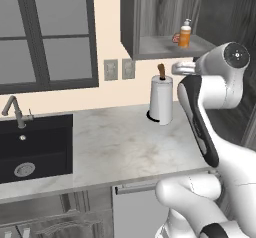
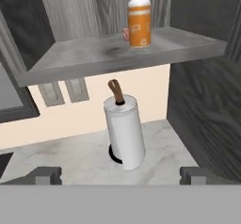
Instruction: Locate and retrieve the bar soap and soap dispenser from the cabinet. Place them next to the sink.
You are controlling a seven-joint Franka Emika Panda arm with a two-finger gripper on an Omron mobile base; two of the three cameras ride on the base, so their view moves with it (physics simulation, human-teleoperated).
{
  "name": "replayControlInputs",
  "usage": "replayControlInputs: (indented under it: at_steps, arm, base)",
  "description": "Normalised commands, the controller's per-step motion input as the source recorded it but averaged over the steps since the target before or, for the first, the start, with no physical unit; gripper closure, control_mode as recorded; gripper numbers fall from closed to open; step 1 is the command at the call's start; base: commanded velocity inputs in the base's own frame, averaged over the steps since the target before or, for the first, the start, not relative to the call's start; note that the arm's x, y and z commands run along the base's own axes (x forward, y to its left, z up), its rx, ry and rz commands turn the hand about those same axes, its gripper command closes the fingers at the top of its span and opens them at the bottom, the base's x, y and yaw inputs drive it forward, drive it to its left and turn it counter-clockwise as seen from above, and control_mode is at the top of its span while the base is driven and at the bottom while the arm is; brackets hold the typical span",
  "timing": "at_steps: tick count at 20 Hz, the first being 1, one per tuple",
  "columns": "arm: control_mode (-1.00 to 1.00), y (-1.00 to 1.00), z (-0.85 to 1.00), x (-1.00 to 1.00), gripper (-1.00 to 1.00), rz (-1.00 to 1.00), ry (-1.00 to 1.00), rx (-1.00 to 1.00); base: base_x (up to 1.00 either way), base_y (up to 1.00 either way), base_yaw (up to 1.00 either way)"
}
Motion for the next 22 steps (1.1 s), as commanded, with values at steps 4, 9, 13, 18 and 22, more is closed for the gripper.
replayControlInputs:
  at_steps: [4,9,13,18,22]
  arm:
    - [-1.00,0.00,0.40,0.00,-1.00,-0.10,-0.09,-0.16]
    - [-1.00,-0.03,0.32,0.00,-1.00,-0.09,-0.08,-0.15]
    - [-1.00,-0.08,0.37,0.00,-1.00,-0.04,-0.10,-0.08]
    - [-1.00,-0.05,0.31,0.09,-1.00,0.00,-0.03,-0.02]
    - [-1.00,-0.08,0.05,0.47,-1.00,-0.01,0.16,0.00]
  base:
    - [0.00,0.00,0.00]
    - [0.00,0.00,0.00]
    - [0.00,0.00,0.00]
    - [0.00,0.00,0.00]
    - [0.00,0.00,0.00]
